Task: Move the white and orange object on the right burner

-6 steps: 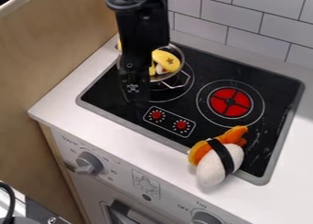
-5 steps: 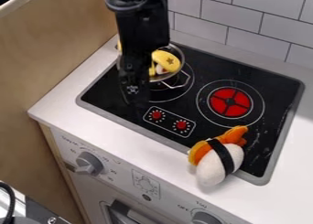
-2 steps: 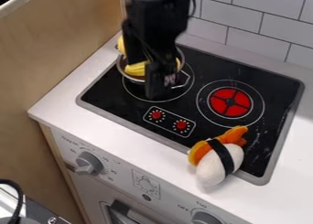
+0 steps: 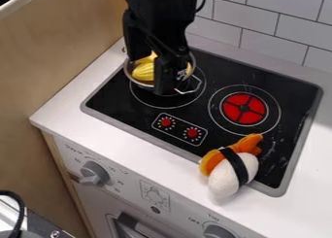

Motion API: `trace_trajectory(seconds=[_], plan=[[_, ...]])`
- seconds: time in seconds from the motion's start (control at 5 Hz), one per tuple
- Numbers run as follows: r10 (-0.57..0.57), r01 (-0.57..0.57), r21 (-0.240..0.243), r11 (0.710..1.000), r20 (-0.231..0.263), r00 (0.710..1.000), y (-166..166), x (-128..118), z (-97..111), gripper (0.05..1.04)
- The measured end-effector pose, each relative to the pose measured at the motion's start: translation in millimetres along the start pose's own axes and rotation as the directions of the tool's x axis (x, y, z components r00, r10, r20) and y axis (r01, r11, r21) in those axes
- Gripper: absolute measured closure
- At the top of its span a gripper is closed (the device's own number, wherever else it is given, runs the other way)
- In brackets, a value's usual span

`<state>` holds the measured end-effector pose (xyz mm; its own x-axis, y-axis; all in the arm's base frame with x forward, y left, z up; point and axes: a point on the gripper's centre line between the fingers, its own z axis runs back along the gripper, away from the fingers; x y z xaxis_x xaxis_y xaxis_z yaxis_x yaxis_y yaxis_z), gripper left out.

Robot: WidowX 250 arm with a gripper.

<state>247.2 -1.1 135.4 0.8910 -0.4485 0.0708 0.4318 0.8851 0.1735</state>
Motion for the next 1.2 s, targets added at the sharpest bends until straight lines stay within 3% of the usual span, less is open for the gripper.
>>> trace_trajectory(seconds=[0.2, 0.4, 0.6, 0.8, 1.2], plan=[[0.023, -0.024, 0.022, 0.999, 0.011, 1.000, 8.9, 2.5, 5.8, 0.085], [0.077, -0.077, 0.039, 0.996, -0.013, 0.997, 11.3, -1.6, 5.9, 0.085], [0.223, -0.220, 0.045, 0.974, -0.076, 0.972, -8.5, 2.2, 2.8, 0.085], [0.293, -0.290, 0.046, 0.956, -0.109, 0.950, -29.8, 6.5, 0.7, 0.085], [0.374, -0.373, 0.021, 0.927, -0.076, 0.924, -79.2, 14.7, -2.9, 0.085]])
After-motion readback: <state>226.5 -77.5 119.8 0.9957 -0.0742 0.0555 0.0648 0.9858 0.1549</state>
